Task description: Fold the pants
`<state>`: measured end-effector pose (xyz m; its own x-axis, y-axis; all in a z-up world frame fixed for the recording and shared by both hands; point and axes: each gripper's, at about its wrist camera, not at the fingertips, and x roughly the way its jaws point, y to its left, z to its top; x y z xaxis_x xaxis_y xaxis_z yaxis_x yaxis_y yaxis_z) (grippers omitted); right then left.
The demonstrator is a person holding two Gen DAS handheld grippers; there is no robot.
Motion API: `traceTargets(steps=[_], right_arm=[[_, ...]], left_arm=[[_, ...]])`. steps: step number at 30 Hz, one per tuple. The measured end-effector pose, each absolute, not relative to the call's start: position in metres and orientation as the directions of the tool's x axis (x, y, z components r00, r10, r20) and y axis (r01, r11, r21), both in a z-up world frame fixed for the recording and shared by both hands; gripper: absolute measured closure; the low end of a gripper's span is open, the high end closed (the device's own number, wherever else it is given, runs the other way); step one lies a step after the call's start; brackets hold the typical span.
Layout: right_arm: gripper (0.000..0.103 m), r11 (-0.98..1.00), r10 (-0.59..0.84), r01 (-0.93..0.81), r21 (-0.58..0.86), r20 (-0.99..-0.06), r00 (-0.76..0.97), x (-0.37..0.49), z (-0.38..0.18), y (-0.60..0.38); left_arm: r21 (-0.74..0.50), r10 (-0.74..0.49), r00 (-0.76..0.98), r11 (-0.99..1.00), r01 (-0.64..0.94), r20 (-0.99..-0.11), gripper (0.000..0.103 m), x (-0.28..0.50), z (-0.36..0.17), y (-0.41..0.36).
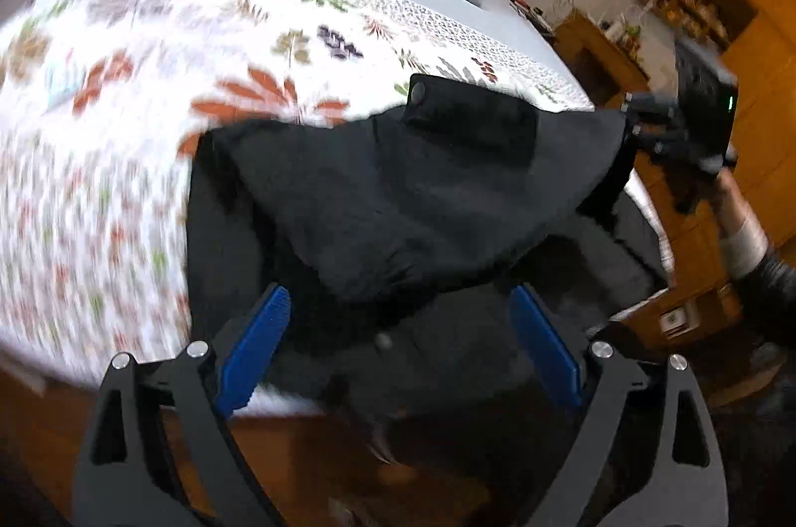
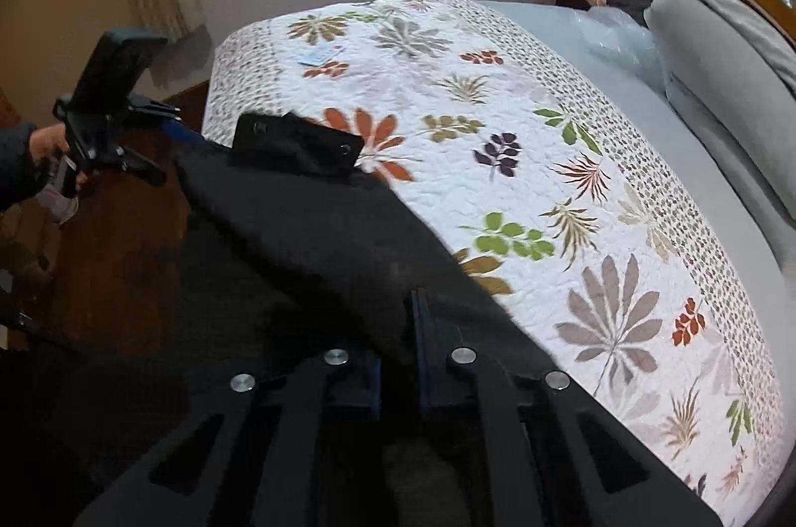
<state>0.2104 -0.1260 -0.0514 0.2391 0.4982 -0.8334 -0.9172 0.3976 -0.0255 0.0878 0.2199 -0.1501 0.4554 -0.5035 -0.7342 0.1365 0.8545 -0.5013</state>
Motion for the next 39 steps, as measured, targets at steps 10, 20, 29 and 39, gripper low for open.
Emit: traceTargets(steps=[10,20,29,39], right_arm=[[0.093,0.428,0.447,-0.902,0.061,-0.882,0.152,0.145,-0.128,-0.114],[0.088,0.352,0.508,-0.927,0.131,-0.858,0.072,0.122,-0.135,-0.100],[0.036,0.404,0.565,-0.857,0.320,-0.824,-0.042,0.131,-0.173,-0.113],[0.027,0.641,0.760,-0.433,0.633,-0.600,0.249,0.127,-0.114,-0.334]], left_arm=[[-0.644,-0.652,0.276,0.754,0.133,-0.706,0.013,0.063,-0.204,0.146],[-0.717,-0.624,0.422,0.691,-0.094,-0.657,0.014,0.117,-0.221,0.192],[-0.641,-0.545,0.417,0.756,-0.132,-0.728,0.026,0.121,-0.223,0.202],[-0.562,-0.475,0.417,0.820,-0.112,-0.775,0.026,0.129,-0.211,0.184]])
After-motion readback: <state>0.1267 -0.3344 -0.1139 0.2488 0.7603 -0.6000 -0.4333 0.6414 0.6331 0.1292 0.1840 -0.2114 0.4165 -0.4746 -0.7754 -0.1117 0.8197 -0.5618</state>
